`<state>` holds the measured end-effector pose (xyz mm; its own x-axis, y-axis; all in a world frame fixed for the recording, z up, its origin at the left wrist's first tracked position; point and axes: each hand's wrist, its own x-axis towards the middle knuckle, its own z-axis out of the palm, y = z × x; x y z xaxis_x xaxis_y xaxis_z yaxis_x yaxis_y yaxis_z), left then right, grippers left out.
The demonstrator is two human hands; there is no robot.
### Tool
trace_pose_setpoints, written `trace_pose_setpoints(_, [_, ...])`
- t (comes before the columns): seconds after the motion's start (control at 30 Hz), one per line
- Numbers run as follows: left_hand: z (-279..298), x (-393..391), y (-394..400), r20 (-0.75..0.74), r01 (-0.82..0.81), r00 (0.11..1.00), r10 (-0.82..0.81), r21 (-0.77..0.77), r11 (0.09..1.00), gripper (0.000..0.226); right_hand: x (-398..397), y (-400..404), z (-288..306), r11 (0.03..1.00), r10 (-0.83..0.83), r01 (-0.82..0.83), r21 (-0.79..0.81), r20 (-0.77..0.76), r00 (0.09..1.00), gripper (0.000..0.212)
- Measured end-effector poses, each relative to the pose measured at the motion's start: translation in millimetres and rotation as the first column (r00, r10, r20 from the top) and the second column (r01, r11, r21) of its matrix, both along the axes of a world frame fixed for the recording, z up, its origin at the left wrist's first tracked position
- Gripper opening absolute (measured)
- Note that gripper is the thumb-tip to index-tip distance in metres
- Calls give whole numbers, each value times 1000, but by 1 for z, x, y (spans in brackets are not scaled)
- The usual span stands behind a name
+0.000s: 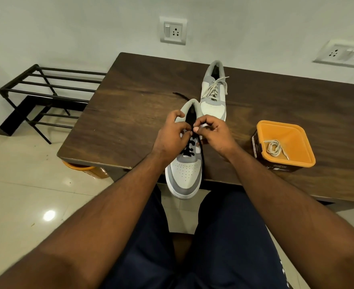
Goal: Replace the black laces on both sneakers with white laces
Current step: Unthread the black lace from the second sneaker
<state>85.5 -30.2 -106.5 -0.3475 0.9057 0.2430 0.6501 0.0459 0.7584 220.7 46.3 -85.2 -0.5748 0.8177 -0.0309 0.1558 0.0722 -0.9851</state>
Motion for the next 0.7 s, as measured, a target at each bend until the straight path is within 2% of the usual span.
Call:
trace_pose_setpoints(0.07, [-2,3,-1,20,-46,999,46,27,999,7,-4,1,1,999,-25,24,-37,-46,999,6])
trace_pose_setpoints(0.2, [-13,8,-2,163,-166,976,145,126,978,3,-5,3,-4,999,-19,18,-36,-25,1000,24])
trace_pose_setpoints(0.4, [-22,12,-8,291,-203,945,146,175,963,7,-7,4,-12,947,-22,-31,320,161,987,31])
trace_pose_setpoints(0.53, [-26,13,-10,287,-214,946,148,214,953,7,-5,2,-12,908,-51,-39,417,202,978,18])
trace_pose_setpoints(0.6, [-25,16,-10,291,-222,943,161,193,956,6,-5,1,-12,915,-71,-5,403,174,982,14])
trace_pose_setpoints(0.7, [-23,20,-8,319,-297,916,243,133,946,4,-8,-2,-14,981,-103,92,171,55,993,11])
